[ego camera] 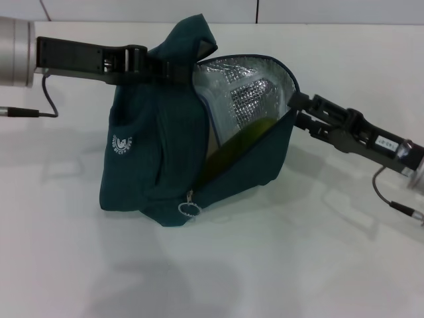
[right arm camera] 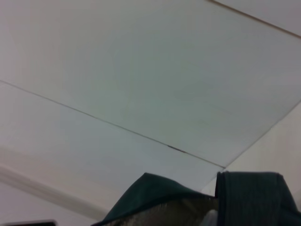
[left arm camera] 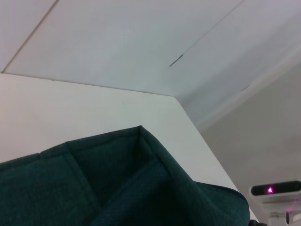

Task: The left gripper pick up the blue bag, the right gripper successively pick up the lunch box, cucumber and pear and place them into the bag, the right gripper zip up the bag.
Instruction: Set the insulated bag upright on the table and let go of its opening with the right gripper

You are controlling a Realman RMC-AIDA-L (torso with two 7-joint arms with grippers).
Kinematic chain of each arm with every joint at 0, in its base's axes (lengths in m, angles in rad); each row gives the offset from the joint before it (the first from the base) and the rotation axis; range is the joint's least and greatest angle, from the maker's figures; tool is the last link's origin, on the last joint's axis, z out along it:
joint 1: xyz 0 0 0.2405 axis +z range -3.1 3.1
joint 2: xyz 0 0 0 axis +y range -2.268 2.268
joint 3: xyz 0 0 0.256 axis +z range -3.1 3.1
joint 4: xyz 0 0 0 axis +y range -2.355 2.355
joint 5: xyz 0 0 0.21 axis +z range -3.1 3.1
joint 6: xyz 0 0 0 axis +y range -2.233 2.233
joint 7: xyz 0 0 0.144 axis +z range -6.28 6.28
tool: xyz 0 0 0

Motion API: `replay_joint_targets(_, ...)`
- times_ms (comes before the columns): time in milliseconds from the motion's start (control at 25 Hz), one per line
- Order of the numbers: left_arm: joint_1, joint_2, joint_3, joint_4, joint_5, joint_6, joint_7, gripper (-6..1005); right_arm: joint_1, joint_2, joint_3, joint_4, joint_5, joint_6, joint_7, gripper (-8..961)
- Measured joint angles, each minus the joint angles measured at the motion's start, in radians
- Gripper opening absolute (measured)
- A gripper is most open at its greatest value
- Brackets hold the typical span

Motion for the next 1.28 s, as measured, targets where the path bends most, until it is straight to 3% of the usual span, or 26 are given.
replay_joint_targets(200,-0.001,0.001,0.01,-0.001,-0.002,-0.001,0.0,48,0.043,0.001,-0.012,0.006,-0.002,0.049,0.018,887)
replay_joint_targets(280,-0.001,0.001,0.01,-0.001,-0.002,-0.001,0.0,48,0.06,0.001,-0.034,0.008,-0.004,0.061,0.01,883)
replay_joint_targets(520,0.0,0.003,0.01,-0.001,-0.003,-0.002,0.004,48,0.049,0.002,-0.036,-0.001,-0.001,0.057,-0.075,780)
replay_joint_targets(720,-0.001,0.003,0.01,-0.001,-0.003,-0.002,0.006,48,0.054,0.0,-0.036,0.001,-0.003,0.051,-0.08,560)
replay_joint_targets(1080,0.0,0.0,0.011,-0.001,-0.003,-0.001,0.007,48,0.05,-0.002,-0.036,-0.001,0.0,0.041,-0.104,393)
replay_joint_targets(1280,0.001,0.0,0.036,-0.001,-0.011,0.003,0.004,48,0.044,-0.007,0.006,-0.001,0.006,-0.034,-0.143,260)
